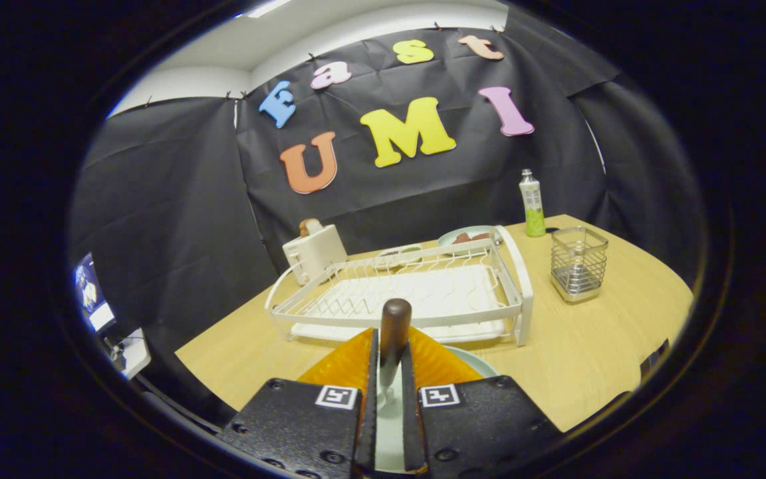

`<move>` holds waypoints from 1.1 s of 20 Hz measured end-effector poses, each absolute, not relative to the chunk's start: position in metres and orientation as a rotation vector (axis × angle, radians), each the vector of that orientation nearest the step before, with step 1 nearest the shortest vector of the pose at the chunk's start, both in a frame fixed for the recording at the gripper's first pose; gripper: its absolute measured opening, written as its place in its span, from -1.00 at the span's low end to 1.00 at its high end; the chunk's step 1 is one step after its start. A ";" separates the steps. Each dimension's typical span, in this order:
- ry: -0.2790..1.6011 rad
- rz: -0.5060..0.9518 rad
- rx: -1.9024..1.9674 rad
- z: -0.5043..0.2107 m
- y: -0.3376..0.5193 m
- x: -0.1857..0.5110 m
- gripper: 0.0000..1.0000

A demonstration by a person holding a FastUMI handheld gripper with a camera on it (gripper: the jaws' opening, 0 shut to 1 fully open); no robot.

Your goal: Take the plate from the dish rack, then take the spoon from the basket and place it into the plate.

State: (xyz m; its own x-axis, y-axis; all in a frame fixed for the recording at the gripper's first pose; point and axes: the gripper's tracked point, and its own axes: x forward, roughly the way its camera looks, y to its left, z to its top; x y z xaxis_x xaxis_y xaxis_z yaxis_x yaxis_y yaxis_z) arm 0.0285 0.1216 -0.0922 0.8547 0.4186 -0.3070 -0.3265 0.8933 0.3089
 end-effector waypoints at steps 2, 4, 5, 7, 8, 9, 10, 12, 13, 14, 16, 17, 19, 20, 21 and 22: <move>0.356 0.365 0.248 -0.086 0.108 0.032 -0.15; 0.331 0.330 0.245 -0.082 0.099 0.038 0.39; 0.322 0.321 0.244 -0.078 0.096 0.039 0.47; 0.301 0.300 0.237 -0.072 0.090 0.043 0.63; 0.287 0.289 0.227 -0.067 0.087 0.044 0.74; 0.273 0.277 0.213 -0.064 0.086 0.044 0.84; 0.249 0.266 0.196 -0.056 0.085 0.043 0.94; 0.186 0.238 0.145 -0.039 0.084 0.042 1.00; 0.141 0.220 0.117 -0.028 0.084 0.038 1.00; 0.100 0.205 0.097 -0.018 0.085 0.035 1.00; 0.028 0.181 0.068 -0.003 0.087 0.027 1.00; 0.012 0.178 0.070 -0.001 0.089 0.020 0.99; 0.001 0.173 0.086 -0.002 0.090 0.011 1.00; -0.008 0.164 0.095 -0.002 0.089 0.007 1.00; -0.017 0.153 0.101 -0.003 0.087 0.004 1.00; -0.022 0.152 0.104 -0.004 0.088 0.000 1.00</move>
